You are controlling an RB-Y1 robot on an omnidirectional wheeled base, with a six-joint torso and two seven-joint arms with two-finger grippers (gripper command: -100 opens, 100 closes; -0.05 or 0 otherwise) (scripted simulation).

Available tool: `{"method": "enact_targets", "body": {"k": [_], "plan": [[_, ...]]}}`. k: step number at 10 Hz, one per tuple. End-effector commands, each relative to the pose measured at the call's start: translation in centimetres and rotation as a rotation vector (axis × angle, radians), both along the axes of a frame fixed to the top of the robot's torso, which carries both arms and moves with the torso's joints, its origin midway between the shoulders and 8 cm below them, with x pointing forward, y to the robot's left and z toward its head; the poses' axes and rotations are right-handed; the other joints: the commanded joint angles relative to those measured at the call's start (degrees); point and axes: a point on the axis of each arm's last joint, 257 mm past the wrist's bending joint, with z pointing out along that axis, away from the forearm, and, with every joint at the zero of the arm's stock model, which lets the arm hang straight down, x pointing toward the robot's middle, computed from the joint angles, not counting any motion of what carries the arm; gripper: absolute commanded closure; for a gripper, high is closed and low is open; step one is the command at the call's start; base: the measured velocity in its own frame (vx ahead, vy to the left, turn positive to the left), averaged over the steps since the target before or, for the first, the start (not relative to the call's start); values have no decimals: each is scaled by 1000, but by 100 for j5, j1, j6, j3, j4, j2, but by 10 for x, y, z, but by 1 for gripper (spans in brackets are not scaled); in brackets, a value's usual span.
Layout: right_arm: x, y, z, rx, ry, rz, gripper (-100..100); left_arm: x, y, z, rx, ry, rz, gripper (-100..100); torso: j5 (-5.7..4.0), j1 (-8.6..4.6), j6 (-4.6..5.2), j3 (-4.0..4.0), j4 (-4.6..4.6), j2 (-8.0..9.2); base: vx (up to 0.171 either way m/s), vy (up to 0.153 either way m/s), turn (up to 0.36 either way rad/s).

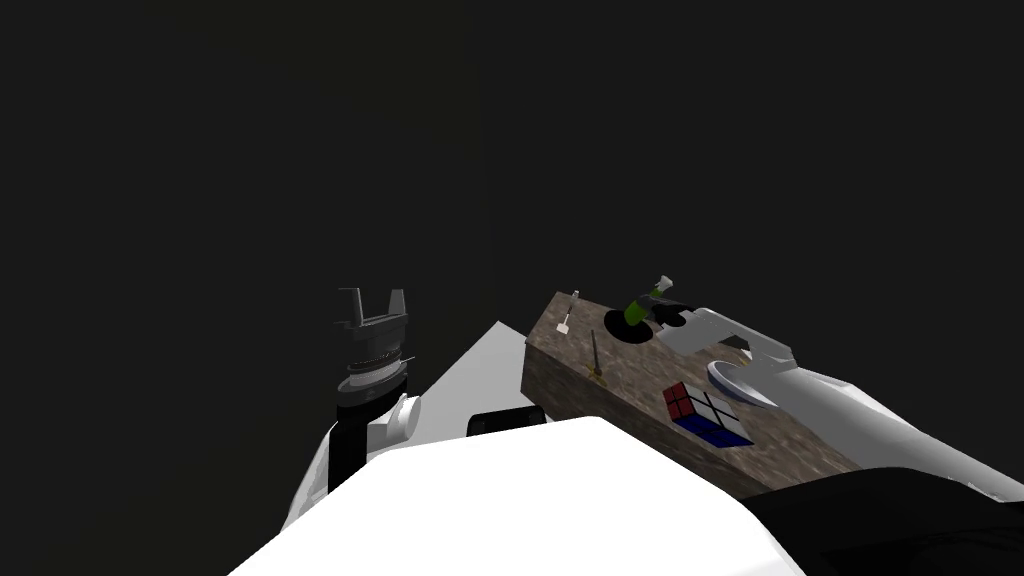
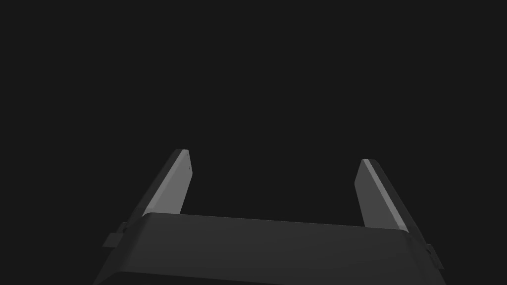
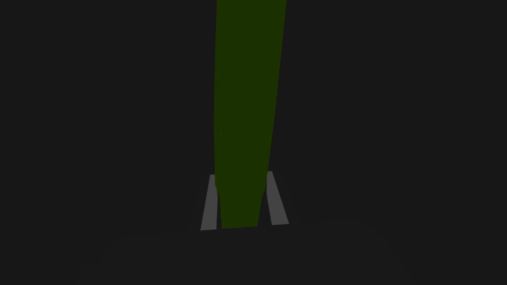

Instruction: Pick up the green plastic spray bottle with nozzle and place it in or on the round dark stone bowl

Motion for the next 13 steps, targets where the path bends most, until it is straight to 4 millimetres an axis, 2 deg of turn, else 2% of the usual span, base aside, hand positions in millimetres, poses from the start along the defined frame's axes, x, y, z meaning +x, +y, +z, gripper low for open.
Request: {"method": "enact_targets", "body": {"k": [1,5,6,7,9,10,11,13], "plan": [[0,0,0,0,0,0,-100,0,0,0,0,0,0,0,0,0,0,0,0,0,9,-8,1],[0,0,0,0,0,0,-100,0,0,0,0,0,0,0,6,21,1,17,7,27,0,0,0],[0,0,0,0,0,0,0,0,0,0,0,0,0,0,6,21,1,17,8,28,0,0,0],[18,1,10,-23,-31,31,-100,0,0,0,0,0,0,0,6,21,1,17,8,28,2,80,82],[19,-11,0,-1,-39,29,-100,0,0,0,0,0,0,0,15,59,0,15,7,25,-3,81,9],[14,-23,-5,-2,-29,4,-100,0,0,0,0,0,0,0,13,45,1,17,7,27,0,6,-8],[34,-18,9,-27,-59,46,-100,0,0,0,0,0,0,0,8,27,2,17,7,28,7,54,72],[33,-28,-1,-5,-64,44,-100,0,0,0,0,0,0,0,12,46,0,14,6,23,2,60,18]]}}
